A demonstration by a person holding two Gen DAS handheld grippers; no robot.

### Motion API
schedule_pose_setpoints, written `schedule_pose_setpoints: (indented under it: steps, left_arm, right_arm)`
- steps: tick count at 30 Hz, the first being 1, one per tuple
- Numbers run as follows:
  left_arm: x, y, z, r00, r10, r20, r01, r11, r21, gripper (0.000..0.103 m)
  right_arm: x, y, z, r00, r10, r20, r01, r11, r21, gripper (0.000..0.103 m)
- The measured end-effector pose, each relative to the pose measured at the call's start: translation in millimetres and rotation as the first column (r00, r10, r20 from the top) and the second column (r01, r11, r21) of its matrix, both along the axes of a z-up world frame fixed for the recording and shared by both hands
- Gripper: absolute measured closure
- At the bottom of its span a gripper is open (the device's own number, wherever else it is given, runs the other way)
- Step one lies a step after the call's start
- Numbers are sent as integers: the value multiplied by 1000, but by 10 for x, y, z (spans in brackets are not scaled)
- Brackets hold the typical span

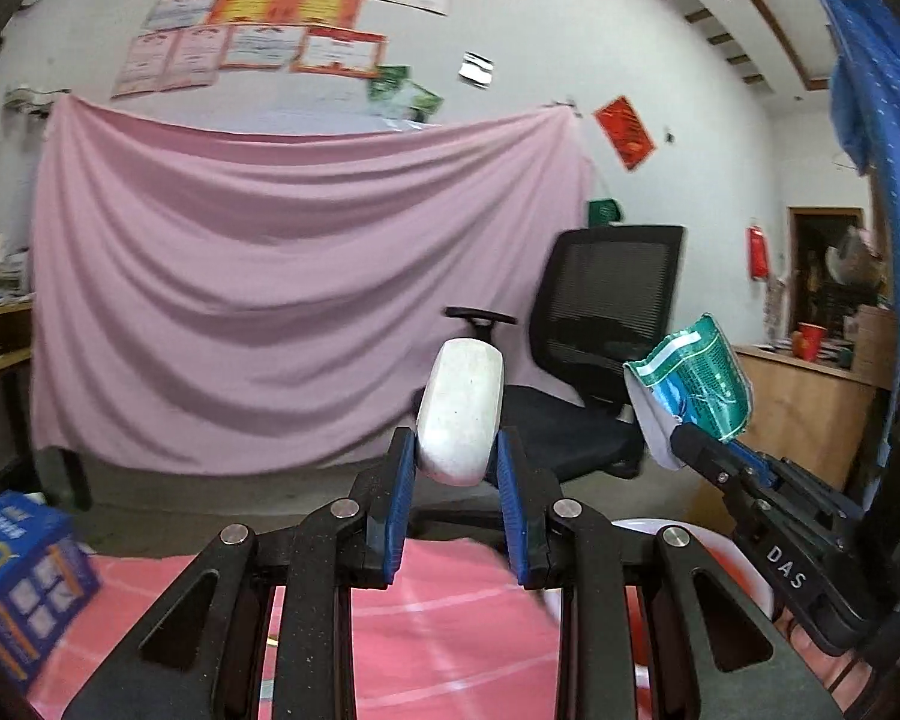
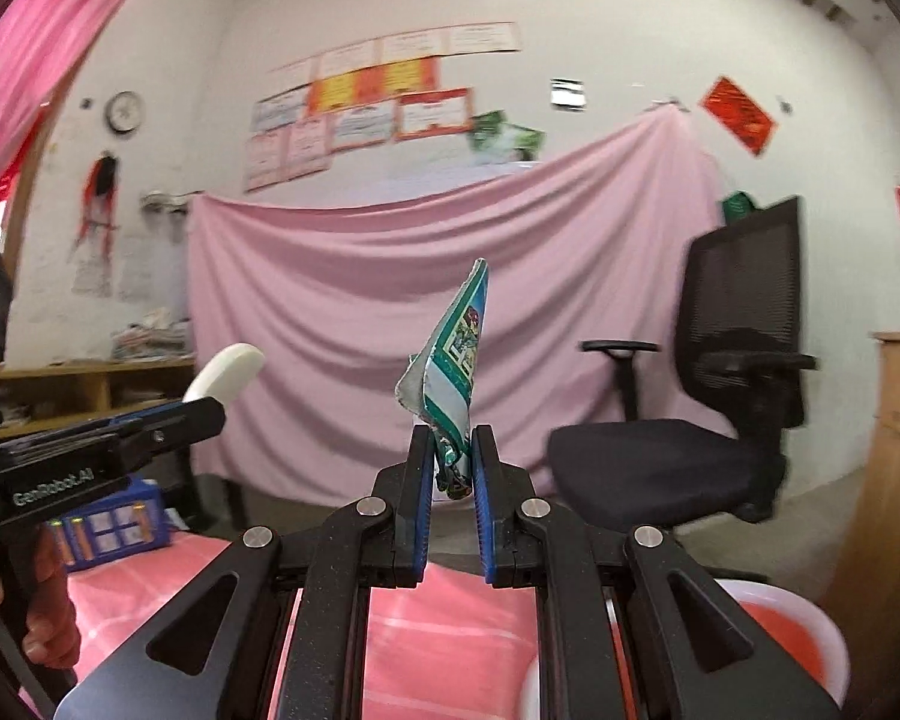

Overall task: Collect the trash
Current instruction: 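Lift the soap and green packet and carry both over the bucket, then open both grippers to drop the soap and green packet into the bucket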

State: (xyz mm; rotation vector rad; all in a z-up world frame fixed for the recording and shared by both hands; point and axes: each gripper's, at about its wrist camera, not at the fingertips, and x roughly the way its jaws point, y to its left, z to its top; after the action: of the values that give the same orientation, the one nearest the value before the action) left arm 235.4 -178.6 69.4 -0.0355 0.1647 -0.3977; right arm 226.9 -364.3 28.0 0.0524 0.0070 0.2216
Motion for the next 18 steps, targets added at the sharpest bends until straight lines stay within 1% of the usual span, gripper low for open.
schedule_pose_setpoints:
  steps: [3,7,11,13,17,18]
  left_arm:
    - [74,-340,-10,998,-57,-32,57,998,4,80]
    - [200,-663,-79,988,-115,-102,113,993,-23,80]
    - [360,-939,-154,966,-173,-193,166,985,-50,80]
    - [453,-1061,-187,951,-199,-237,191,980,-56,80]
    - [593,-1239,-287,923,-222,-315,223,974,-32,80]
    - [639,-1309,-322,911,-226,-344,233,972,-22,80]
  right_arm:
    - [-10,-243,-9,998,-54,-26,56,997,44,92]
    - [23,-519,-49,991,-108,-77,115,989,89,91]
    - [61,-735,-99,978,-156,-137,170,980,98,91]
    - [95,-817,-140,971,-169,-171,189,976,106,91]
    - [151,-950,-233,952,-190,-242,224,967,122,89]
    - [154,-990,-255,948,-193,-255,231,965,126,89]
